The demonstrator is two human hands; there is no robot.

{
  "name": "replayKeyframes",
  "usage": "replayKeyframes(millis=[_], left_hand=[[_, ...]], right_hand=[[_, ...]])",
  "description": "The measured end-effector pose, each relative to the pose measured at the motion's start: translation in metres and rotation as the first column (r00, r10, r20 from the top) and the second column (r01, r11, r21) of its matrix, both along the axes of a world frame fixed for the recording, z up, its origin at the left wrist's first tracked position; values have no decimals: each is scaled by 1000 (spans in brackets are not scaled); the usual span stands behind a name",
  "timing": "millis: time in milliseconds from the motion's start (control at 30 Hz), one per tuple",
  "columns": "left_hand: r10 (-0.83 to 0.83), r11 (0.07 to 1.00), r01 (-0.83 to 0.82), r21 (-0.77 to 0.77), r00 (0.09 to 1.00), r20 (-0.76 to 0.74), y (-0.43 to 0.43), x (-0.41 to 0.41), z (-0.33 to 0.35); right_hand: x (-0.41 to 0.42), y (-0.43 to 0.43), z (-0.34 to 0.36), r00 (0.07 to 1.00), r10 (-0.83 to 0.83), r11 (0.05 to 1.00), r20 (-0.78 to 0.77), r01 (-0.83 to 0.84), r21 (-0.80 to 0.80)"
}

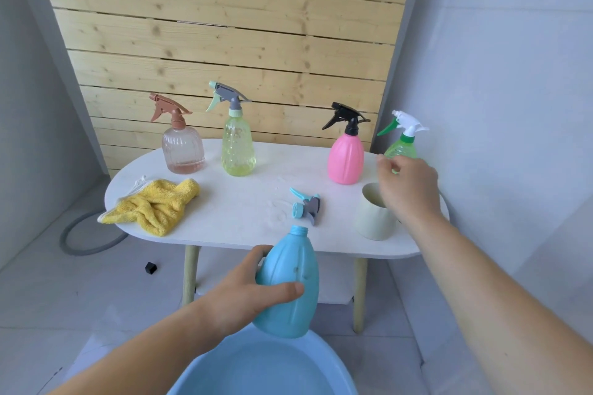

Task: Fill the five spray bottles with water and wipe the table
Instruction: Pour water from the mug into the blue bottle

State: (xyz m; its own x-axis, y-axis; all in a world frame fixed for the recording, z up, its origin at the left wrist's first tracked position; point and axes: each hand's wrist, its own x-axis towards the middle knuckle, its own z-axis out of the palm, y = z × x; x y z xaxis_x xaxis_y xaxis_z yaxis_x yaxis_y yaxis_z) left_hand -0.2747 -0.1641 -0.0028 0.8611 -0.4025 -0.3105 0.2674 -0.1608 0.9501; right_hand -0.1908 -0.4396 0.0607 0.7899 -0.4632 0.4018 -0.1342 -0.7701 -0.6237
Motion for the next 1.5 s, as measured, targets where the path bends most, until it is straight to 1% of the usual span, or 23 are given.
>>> replayKeyframes(millis=[67, 100, 167, 233, 300, 433, 533, 633, 800, 933, 1033, 1100, 1167, 1267, 1400, 1500], left_hand=[[-14, 1000, 14, 5, 1000, 3, -4, -2, -1], [-20, 1000, 20, 7, 1000, 5, -5, -3, -2], [-26, 1000, 26, 6, 1000, 6, -7, -5, -3], [-30, 1000, 30, 5, 1000, 8, -8, -7, -4], [-36, 999, 35, 2, 999, 8, -9, -9, -6], [-55, 998, 55, -8, 998, 11, -12, -14, -8], [-47, 999, 47, -8, 999, 15, -11, -18, -9], [-50, 999, 50, -2, 998, 27, -8, -25, -9], [-75, 997, 75, 19, 996, 43, 3, -39, -12], [-70, 995, 67, 70, 996, 47, 23, -55, -24], [-75, 992, 73, 106, 997, 19, 39, -66, -37], [-57, 992, 58, 109, 998, -13, 49, -74, -51], [-9, 993, 16, 115, 998, -59, 55, -83, -69], [78, 990, -62, 125, 988, -131, 60, -99, -102], [136, 981, -105, 163, 972, -191, 59, -117, -142], [152, 975, -110, 192, 964, -217, 60, -125, -165]], right_hand=[[-4, -24, -4, 986, -61, 998, -156, 58, -24], [-6, -33, -6, 972, -58, 998, -229, 62, 11], [-10, -45, -12, 943, 10, 993, -333, 30, 116], [-14, -51, -17, 924, 82, 971, -373, 10, 238], [-18, -56, -22, 922, 81, 945, -378, 50, 324], [-23, -62, -28, 899, 61, 940, -434, 95, 329], [-29, -61, -34, 893, 107, 900, -438, 99, 424], [-46, -52, -35, 895, 208, 825, -394, 55, 562], [-83, -21, -18, 904, 360, 655, -232, -68, 753], [-113, 20, -28, 853, 478, 551, -211, -104, 828], [-130, 42, -57, 821, 525, 506, -225, -88, 858], [-135, 54, -82, 801, 531, 529, -277, -58, 847], [-136, 63, -111, 771, 531, 591, -350, -41, 806], [-137, 72, -158, 701, 554, 681, -450, -70, 729], [-140, 79, -213, 571, 574, 759, -587, -103, 642], [-143, 79, -244, 527, 538, 824, -658, -165, 542]])
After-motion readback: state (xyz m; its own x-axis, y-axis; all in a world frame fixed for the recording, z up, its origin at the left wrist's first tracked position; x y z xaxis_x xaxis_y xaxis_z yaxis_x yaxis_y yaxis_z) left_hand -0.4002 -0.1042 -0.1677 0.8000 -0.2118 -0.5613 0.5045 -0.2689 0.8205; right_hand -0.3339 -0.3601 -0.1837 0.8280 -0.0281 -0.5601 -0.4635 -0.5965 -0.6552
